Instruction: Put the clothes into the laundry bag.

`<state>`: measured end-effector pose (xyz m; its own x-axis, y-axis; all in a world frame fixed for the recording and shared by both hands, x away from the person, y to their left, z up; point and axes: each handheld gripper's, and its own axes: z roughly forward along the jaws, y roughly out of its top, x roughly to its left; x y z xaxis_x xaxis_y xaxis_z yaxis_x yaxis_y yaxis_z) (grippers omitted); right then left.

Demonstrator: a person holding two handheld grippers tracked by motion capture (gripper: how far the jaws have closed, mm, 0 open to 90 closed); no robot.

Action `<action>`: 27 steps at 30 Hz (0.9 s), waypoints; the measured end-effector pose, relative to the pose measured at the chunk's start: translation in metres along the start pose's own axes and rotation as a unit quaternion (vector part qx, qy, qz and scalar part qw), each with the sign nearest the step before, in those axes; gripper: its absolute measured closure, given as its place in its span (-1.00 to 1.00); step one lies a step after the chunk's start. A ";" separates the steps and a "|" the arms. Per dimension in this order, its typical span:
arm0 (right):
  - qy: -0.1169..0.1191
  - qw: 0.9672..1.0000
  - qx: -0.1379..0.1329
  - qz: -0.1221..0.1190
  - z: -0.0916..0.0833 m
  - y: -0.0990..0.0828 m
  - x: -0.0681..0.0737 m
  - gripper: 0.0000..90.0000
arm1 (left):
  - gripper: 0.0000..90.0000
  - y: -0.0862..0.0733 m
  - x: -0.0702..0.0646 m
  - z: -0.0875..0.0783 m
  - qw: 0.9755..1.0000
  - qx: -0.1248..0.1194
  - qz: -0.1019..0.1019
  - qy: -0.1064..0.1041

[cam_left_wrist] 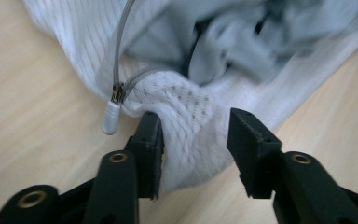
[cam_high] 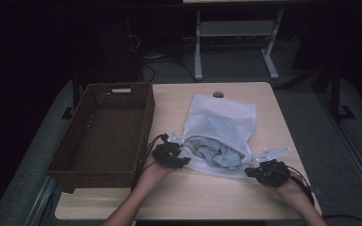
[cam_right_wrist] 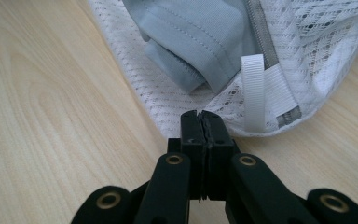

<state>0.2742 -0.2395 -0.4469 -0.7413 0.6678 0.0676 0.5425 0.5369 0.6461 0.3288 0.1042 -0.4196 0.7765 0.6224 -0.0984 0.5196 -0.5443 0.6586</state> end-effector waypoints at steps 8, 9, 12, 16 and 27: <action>0.022 1.000 -0.001 -0.014 0.004 0.004 0.011 0.97 | 0.18 0.010 -0.011 -0.018 0.999 -0.029 0.011 -0.012; 0.027 0.999 0.000 -0.019 0.007 0.006 0.014 0.97 | 0.28 0.011 -0.013 -0.017 0.999 -0.028 0.015 -0.019; 0.032 0.999 0.003 -0.030 0.012 0.009 0.020 0.97 | 0.54 0.012 -0.023 -0.007 0.998 -0.020 0.035 -0.043; 0.035 0.999 0.005 -0.036 0.016 0.013 0.024 0.97 | 0.92 0.015 -0.035 0.006 0.996 -0.008 0.058 -0.073; 0.035 0.999 -0.005 -0.038 0.021 0.023 0.025 0.97 | 0.99 0.031 -0.064 0.047 0.989 0.007 0.088 -0.115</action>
<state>0.2764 -0.1996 -0.4469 -0.8060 0.5878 0.0698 0.4794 0.5791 0.6594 0.3115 0.0209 -0.4283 0.9154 0.3734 -0.1506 0.3723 -0.6424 0.6699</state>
